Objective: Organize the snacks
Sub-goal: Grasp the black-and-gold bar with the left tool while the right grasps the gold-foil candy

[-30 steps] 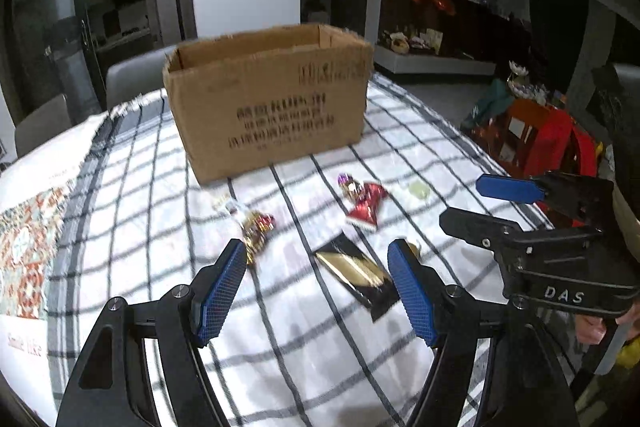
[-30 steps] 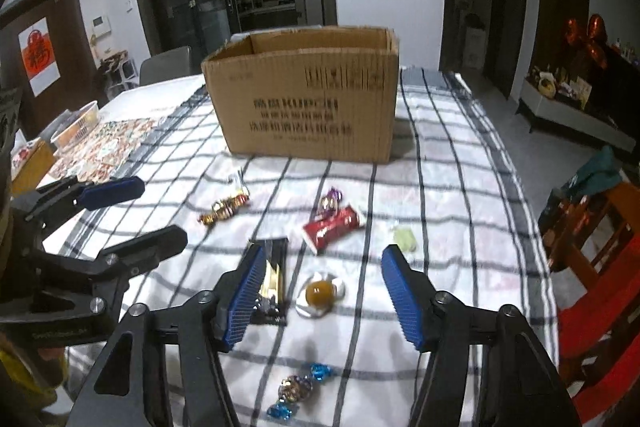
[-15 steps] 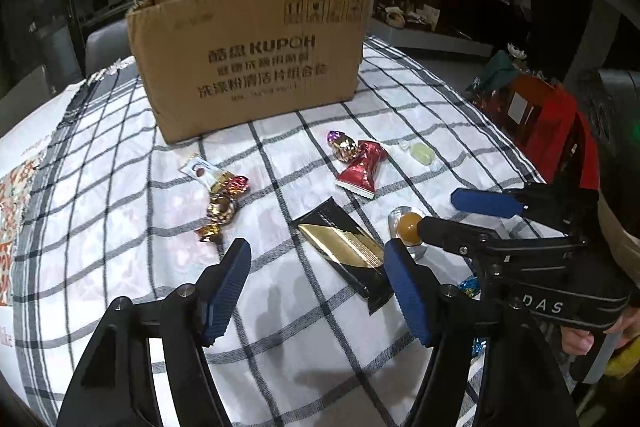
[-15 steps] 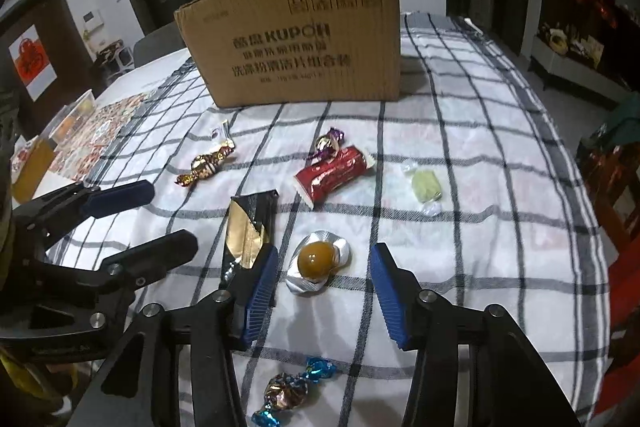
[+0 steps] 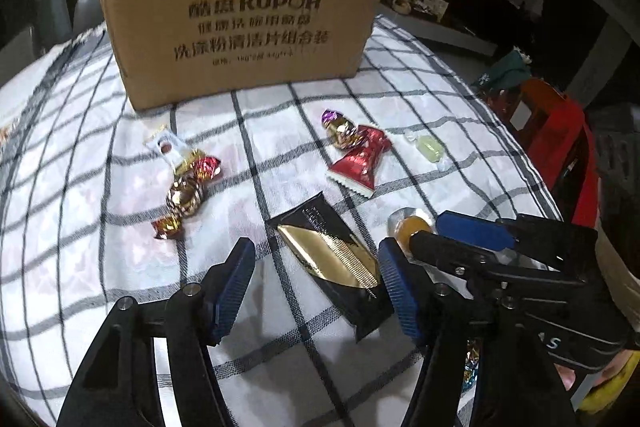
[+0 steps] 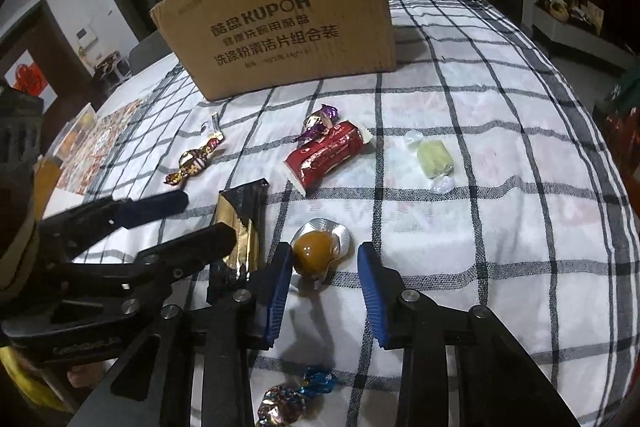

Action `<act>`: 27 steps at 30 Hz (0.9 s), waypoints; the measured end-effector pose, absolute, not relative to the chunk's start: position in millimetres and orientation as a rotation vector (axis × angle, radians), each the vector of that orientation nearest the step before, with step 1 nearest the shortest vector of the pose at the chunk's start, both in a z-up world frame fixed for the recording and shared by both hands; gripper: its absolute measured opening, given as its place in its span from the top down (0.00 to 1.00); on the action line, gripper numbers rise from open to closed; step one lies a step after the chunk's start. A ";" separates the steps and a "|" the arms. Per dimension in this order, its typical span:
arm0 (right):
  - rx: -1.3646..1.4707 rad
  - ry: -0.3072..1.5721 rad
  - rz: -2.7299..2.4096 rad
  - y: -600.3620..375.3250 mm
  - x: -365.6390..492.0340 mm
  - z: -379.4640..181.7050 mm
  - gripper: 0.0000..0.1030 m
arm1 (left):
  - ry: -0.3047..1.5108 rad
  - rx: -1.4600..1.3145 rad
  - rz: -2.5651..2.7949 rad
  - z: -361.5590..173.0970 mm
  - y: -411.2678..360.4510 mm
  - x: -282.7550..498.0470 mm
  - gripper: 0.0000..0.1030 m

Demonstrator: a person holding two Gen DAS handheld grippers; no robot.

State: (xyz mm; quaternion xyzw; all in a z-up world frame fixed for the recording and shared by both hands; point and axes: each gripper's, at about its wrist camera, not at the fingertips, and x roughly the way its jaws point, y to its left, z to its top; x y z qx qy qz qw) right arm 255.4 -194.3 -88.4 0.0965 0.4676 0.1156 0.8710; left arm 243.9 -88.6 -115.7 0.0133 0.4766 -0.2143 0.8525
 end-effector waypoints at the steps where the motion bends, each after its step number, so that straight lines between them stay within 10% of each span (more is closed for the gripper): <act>1: 0.205 0.975 0.243 -194.5 255.4 -88.7 0.71 | 1.011 0.025 -0.448 -117.7 -88.6 244.5 0.40; 27: 0.333 0.944 0.260 -215.2 249.7 -90.3 0.82 | 1.019 0.137 -0.363 -127.9 -119.9 245.5 0.56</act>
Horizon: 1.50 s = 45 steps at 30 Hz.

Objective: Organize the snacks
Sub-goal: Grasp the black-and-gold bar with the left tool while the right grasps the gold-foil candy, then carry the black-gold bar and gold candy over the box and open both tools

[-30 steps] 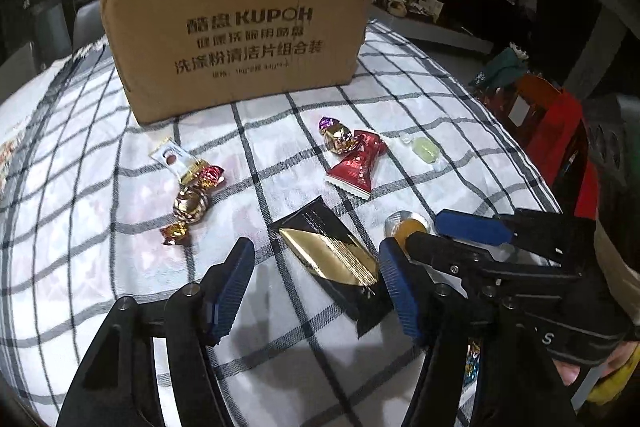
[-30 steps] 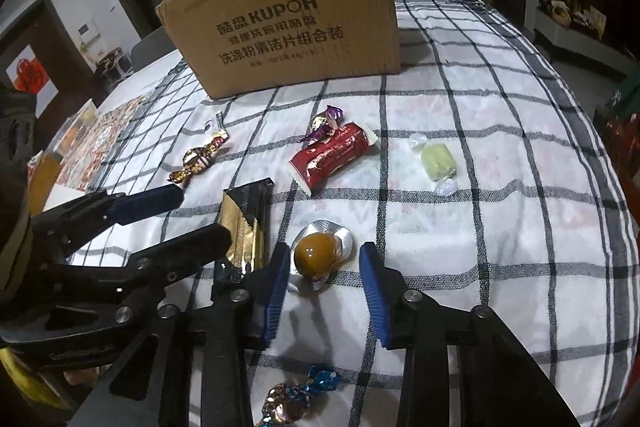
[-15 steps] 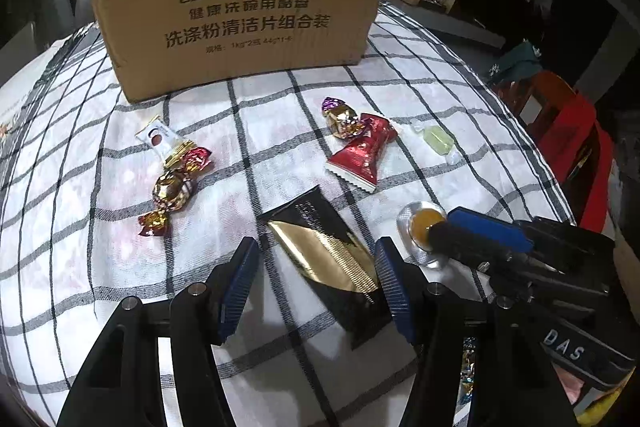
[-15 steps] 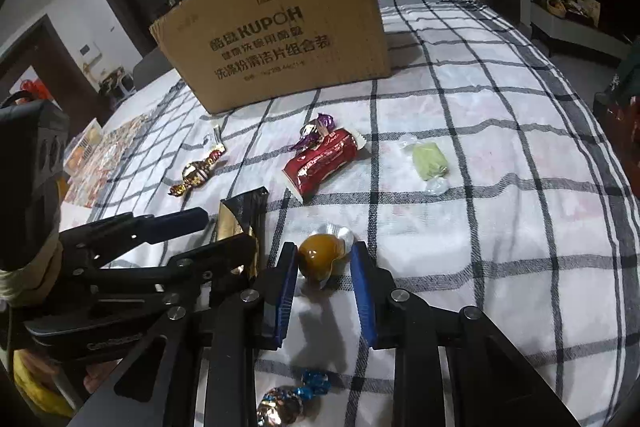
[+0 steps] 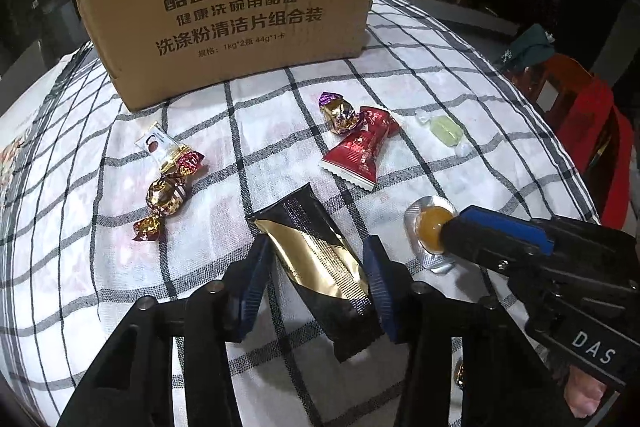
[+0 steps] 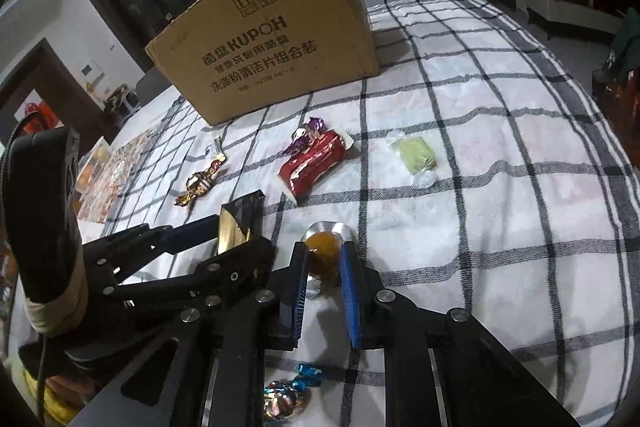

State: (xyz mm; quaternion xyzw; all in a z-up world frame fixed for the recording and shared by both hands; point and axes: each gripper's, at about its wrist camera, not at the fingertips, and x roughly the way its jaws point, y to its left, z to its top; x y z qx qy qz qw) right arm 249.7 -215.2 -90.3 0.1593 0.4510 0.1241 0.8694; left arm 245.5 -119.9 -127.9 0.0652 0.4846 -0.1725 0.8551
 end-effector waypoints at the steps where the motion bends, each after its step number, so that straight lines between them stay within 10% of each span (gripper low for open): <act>1: 0.330 0.940 0.253 -213.8 250.0 -89.7 0.82 | 1.020 0.128 -0.369 -127.3 -118.2 245.7 0.57; 6: 0.305 0.952 0.235 -210.3 254.5 -90.5 0.71 | 1.000 0.092 -0.382 -118.4 -107.8 241.1 0.59; 45: 0.162 0.728 0.217 -179.1 295.9 32.2 0.71 | 0.720 0.025 -0.404 2.4 -54.0 264.0 0.64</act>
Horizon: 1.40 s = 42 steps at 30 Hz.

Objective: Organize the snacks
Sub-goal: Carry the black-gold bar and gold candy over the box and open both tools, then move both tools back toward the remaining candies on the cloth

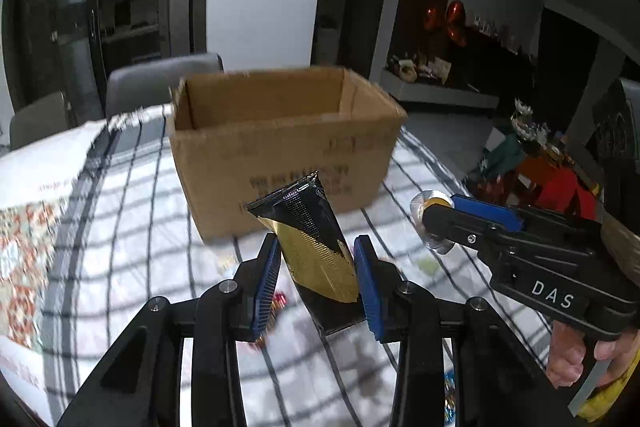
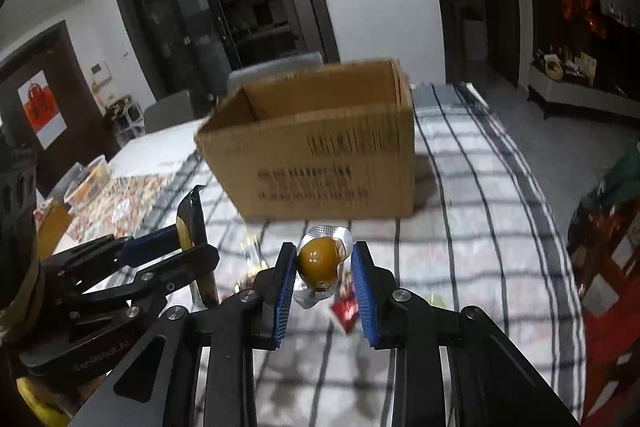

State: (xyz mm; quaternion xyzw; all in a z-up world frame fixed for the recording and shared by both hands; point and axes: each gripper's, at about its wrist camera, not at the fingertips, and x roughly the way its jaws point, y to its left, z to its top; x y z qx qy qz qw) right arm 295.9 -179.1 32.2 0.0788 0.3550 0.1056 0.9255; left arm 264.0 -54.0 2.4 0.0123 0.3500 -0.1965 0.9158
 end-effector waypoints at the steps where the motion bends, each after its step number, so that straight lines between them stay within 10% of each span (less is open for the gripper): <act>1: 0.162 0.721 0.218 -178.3 300.8 37.1 0.71 | 0.708 0.030 -0.404 8.4 -53.6 269.3 0.64; 26: 0.114 0.678 0.208 -171.5 430.3 93.8 0.71 | 0.622 0.085 -0.362 66.2 -44.5 398.7 0.63; 30: 0.131 0.712 0.182 -173.9 440.2 87.2 0.46 | 0.617 0.117 -0.308 64.1 -46.7 409.8 0.29; 42: 0.085 0.711 0.123 -175.6 402.1 82.8 0.45 | 0.631 0.131 -0.266 57.6 -35.9 372.3 0.26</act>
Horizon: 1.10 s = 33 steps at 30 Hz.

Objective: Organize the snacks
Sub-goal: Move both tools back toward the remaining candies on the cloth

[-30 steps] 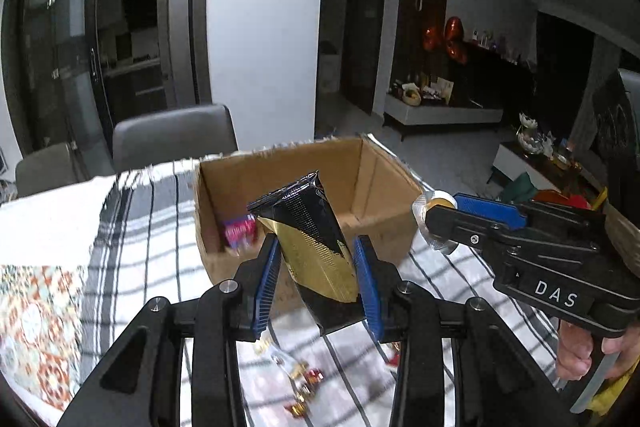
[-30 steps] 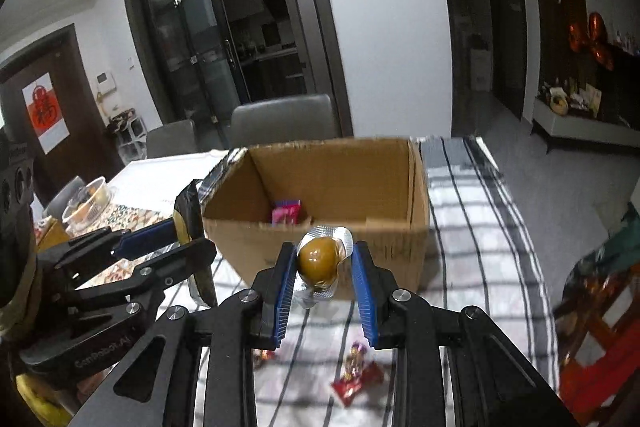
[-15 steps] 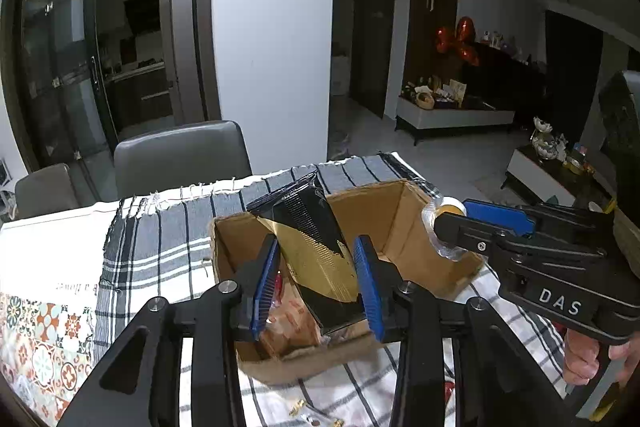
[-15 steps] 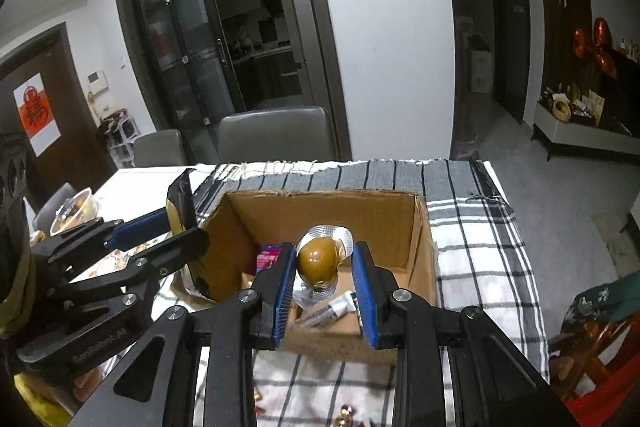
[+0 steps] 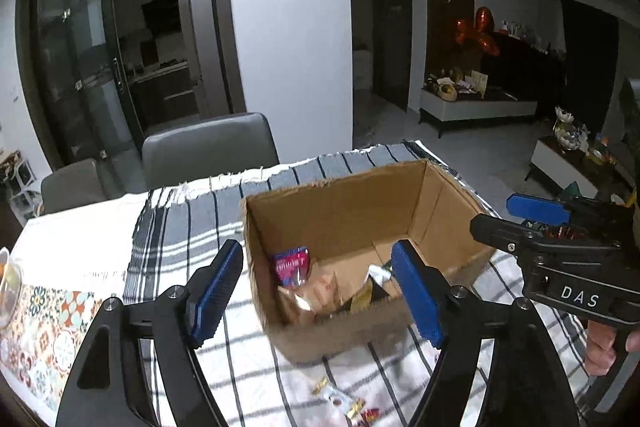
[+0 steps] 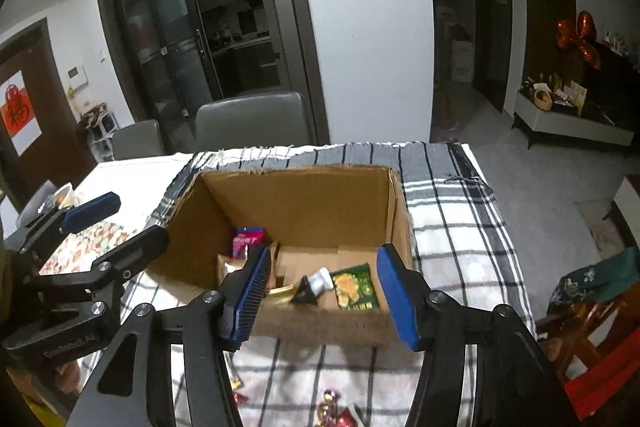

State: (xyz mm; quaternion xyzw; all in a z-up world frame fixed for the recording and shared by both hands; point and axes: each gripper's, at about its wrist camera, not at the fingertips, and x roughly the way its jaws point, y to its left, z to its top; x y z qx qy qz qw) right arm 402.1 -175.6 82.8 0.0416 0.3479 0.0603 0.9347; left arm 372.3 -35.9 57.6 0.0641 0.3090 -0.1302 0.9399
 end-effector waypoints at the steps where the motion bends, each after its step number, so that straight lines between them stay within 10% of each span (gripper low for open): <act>1: 0.081 0.711 0.124 -175.6 399.7 84.0 0.45 | 0.629 0.130 -0.265 58.5 -34.8 366.7 0.26; 33: -0.007 1.096 0.190 -152.7 363.5 12.3 0.46 | 0.989 0.199 -0.379 -15.0 -35.6 303.2 0.39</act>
